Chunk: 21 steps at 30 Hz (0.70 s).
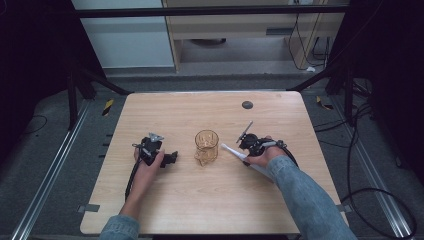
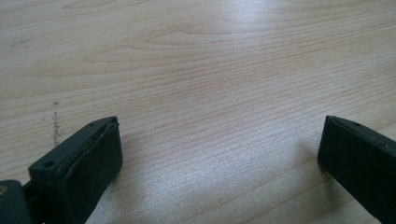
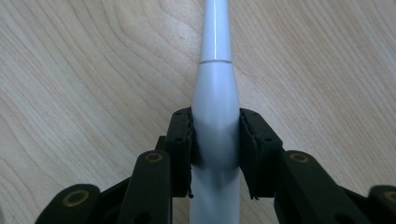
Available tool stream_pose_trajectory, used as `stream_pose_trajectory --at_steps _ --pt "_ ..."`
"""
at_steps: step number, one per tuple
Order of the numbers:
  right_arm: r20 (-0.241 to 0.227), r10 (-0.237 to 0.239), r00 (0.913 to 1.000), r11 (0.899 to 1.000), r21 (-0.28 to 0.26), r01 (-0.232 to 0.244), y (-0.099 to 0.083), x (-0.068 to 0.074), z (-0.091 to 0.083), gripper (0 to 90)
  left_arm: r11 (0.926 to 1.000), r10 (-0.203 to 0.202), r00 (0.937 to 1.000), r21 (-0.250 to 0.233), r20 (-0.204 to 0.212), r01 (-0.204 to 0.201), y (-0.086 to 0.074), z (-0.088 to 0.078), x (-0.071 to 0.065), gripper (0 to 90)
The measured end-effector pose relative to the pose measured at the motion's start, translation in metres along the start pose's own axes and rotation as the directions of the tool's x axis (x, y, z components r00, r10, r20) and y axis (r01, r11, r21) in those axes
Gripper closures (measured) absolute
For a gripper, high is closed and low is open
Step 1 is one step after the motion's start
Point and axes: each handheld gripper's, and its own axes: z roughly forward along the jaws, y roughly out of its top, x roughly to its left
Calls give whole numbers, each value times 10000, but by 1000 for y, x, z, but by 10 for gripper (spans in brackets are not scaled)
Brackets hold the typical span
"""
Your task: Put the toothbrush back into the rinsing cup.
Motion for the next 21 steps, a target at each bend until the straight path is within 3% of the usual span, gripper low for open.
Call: stream_pose_trajectory --at_steps 12,21 --pt "-69 992 9950 9921 -759 -994 -4 -18 -27 668 10000 0 10000 1 0 0 0 0 0 0" --pt "-13 1772 9842 9726 -1525 -1754 -9 -37 -45 669 10000 -5 10000 -4 0 5 0 0 0 0"
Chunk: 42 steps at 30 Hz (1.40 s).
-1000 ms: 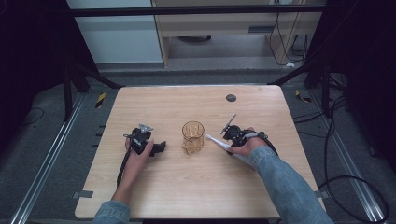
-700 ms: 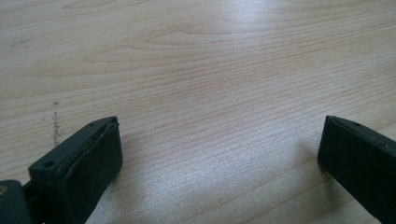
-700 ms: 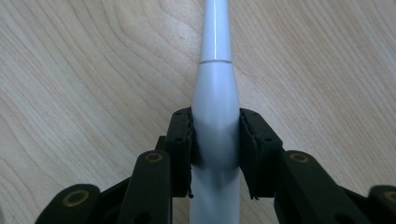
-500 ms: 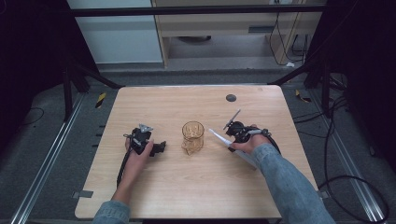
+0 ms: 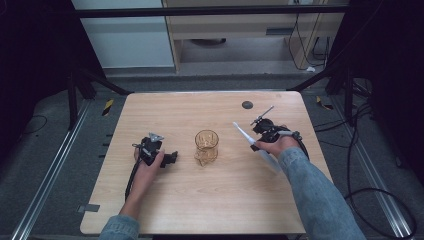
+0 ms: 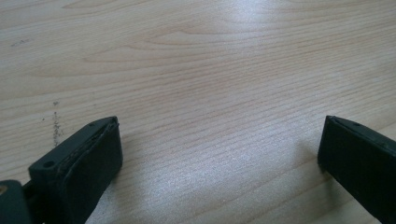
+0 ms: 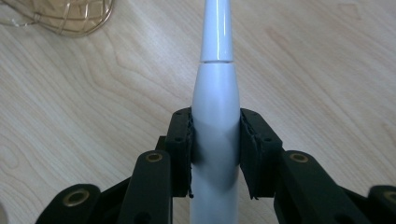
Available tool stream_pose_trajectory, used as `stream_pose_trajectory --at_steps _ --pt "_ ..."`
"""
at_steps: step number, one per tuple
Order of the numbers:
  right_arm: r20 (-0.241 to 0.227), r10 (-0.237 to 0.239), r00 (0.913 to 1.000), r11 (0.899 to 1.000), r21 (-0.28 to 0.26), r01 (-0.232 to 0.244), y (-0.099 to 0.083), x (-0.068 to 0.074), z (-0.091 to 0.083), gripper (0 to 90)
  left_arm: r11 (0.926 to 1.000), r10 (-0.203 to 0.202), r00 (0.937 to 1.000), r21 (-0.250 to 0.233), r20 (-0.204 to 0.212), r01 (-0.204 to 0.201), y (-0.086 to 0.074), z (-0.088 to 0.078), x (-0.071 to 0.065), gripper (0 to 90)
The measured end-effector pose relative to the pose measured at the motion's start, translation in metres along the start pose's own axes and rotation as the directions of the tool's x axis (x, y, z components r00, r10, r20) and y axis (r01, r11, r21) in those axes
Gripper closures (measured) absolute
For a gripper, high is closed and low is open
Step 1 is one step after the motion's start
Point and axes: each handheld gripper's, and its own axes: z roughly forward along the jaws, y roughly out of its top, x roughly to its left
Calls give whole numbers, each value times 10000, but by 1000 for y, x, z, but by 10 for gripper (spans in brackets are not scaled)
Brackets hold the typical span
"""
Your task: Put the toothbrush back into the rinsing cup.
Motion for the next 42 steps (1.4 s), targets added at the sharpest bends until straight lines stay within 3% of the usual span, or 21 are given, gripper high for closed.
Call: stream_pose_trajectory --at_steps 13,30,38,39,42 --pt "157 604 9980 9895 -1326 -578 6 -6 -9 669 10000 -3 10000 0 -1 3 0 0 0 0" --pt "198 722 9972 9658 -2510 -649 19 5 -14 668 10000 -12 10000 -11 3 12 0 0 0 0" --pt "208 783 9967 9448 -3206 -675 25 11 -15 668 10000 -11 10000 -12 0 11 0 0 0 0" --pt "210 752 9969 9361 -3459 -633 26 14 -16 668 10000 -13 10000 -15 2 13 0 0 0 0" --pt "203 756 9969 9287 -3654 -630 28 17 -17 668 10000 -3 10000 -10 0 3 0 0 0 0"
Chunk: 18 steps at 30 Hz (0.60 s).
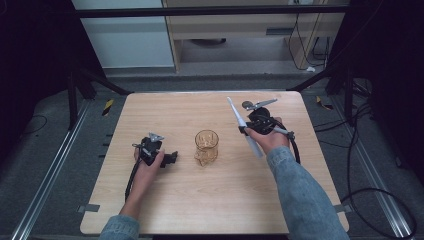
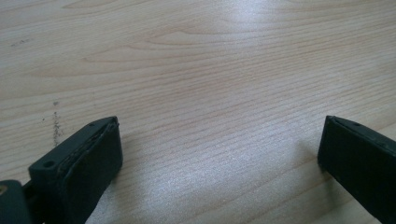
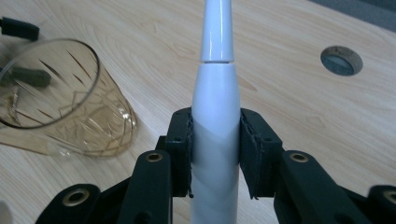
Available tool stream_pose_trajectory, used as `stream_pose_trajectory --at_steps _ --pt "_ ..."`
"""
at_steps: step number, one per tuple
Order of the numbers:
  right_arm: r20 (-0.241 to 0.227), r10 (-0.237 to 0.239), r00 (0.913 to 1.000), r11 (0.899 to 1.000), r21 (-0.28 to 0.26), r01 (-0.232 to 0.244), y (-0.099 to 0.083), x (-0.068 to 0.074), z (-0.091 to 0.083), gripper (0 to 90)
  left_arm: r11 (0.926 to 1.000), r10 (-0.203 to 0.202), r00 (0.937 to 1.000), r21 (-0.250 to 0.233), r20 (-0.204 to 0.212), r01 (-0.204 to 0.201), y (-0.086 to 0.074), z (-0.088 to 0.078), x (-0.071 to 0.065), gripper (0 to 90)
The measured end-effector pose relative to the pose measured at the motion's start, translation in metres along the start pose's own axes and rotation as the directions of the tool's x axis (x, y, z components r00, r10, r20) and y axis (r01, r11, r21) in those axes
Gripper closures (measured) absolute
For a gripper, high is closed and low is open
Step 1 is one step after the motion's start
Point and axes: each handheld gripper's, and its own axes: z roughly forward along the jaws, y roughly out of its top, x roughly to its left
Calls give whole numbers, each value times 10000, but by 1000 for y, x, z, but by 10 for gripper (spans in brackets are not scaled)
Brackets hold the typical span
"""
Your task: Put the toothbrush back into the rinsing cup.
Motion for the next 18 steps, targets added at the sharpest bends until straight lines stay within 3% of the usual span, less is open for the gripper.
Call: stream_pose_trajectory --at_steps 10,18 --pt "-70 -157 9999 9946 -1027 149 12 21 -4 668 10000 3 10000 5 -3 -3 0 0 0 0" --pt "-140 -260 9996 9892 -1446 237 22 31 -9 668 10000 13 10000 13 -4 -13 0 0 0 0"
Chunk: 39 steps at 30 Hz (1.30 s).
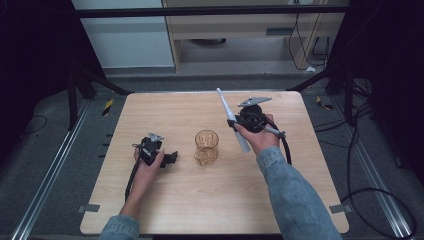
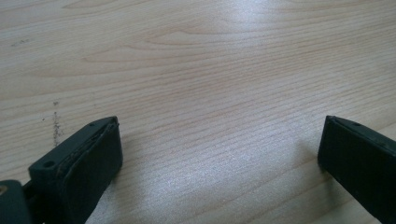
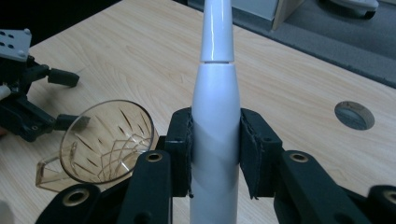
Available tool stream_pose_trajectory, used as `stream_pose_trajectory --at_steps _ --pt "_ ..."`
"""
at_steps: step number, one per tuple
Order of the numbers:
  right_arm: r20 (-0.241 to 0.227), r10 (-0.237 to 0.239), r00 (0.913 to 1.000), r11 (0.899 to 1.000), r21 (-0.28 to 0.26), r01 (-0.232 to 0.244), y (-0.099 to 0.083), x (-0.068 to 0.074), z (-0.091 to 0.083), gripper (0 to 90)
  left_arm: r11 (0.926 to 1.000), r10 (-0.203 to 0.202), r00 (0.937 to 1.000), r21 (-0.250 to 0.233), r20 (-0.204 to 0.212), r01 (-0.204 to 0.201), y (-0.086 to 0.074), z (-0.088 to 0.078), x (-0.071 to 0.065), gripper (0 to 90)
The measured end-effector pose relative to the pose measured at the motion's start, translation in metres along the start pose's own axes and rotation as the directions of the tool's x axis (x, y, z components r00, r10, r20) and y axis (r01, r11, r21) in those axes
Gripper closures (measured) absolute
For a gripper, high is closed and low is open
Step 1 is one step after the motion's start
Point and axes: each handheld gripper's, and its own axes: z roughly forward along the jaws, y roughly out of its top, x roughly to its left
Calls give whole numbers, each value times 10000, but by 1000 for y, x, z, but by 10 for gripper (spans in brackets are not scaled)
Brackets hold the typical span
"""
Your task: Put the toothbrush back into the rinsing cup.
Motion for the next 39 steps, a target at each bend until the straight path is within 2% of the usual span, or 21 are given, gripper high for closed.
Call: stream_pose_trajectory --at_steps 17,22,29,39 --pt "-145 -215 9997 9959 -880 201 37 20 -4 668 10000 12 10000 -3 2 -12 0 0 0 0" --pt "-183 -369 9992 9942 -1014 348 42 25 -4 668 10000 -14 10000 -28 3 14 0 0 0 0" --pt "-270 -211 9994 9883 -1516 168 51 29 -5 669 10000 -23 10000 -29 3 23 0 0 0 0" --pt "-382 -474 9981 9846 -1699 403 59 42 4 668 10000 12 10000 -32 0 -12 0 0 0 0"
